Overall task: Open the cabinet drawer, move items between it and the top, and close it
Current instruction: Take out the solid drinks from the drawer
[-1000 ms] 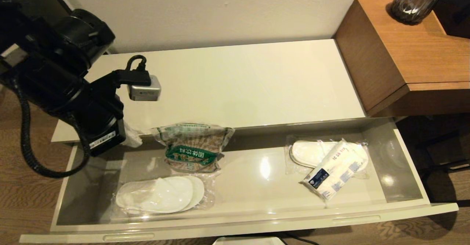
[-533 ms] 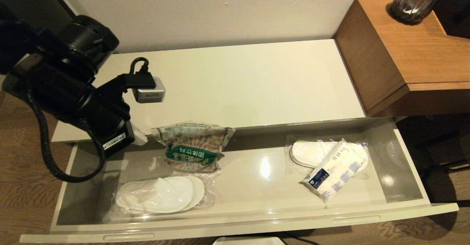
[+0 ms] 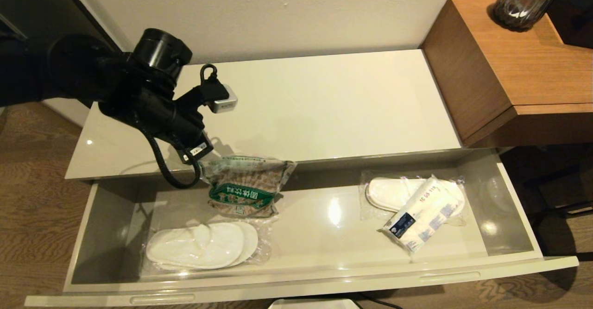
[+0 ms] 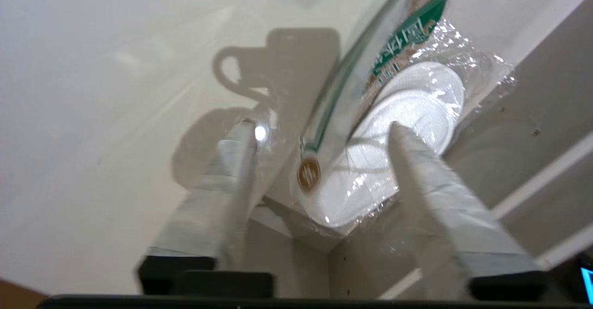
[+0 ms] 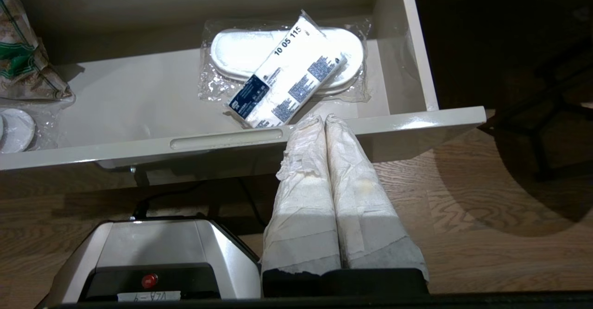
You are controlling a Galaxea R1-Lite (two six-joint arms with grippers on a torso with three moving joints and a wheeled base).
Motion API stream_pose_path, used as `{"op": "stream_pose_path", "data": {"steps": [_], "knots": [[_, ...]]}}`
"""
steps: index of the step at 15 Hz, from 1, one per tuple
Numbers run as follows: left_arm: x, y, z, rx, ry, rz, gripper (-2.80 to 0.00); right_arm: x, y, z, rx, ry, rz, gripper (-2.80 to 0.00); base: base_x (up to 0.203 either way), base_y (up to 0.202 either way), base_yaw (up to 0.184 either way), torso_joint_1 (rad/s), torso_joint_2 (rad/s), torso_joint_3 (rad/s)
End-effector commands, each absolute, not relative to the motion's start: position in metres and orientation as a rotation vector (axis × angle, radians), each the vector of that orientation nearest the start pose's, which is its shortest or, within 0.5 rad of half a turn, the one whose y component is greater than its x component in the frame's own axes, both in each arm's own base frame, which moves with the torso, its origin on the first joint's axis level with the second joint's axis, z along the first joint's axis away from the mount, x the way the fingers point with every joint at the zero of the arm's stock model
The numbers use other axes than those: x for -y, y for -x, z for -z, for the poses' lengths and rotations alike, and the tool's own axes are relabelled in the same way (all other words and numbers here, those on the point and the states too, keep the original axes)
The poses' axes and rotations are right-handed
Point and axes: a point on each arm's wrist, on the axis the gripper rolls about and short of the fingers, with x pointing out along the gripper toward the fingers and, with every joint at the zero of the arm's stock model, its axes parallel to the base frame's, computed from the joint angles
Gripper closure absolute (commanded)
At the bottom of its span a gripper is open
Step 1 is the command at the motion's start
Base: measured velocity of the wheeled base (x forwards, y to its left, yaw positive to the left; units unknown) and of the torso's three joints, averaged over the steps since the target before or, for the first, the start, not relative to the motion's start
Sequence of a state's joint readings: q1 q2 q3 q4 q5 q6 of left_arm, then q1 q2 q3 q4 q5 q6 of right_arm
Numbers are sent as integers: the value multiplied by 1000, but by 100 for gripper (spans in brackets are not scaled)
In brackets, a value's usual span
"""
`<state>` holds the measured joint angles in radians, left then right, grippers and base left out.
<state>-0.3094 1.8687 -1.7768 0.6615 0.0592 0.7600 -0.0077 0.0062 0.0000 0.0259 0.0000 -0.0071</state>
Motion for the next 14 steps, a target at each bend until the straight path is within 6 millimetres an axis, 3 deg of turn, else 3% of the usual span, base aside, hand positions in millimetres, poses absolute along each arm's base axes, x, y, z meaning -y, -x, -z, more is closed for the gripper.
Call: {"op": "stream_pose_path", "data": {"steps": [1, 4, 12, 14], "knots": [[110, -347, -262, -647, -868, 525, -280, 0, 22, -73, -33, 8, 8, 0, 0, 0, 0, 0, 0, 0], [110, -346, -256, -690, -898, 556, -280, 0, 22, -73, -33, 8, 8, 0, 0, 0, 0, 0, 0, 0], [121, -353, -215, -814, -911, 618, -280, 0, 22, -73, -32, 8, 8, 0, 0, 0, 0, 0, 0, 0], [122, -352, -214, -814, -904, 628, -280, 0, 22, -73, -32, 8, 8, 0, 0, 0, 0, 0, 0, 0]]}}
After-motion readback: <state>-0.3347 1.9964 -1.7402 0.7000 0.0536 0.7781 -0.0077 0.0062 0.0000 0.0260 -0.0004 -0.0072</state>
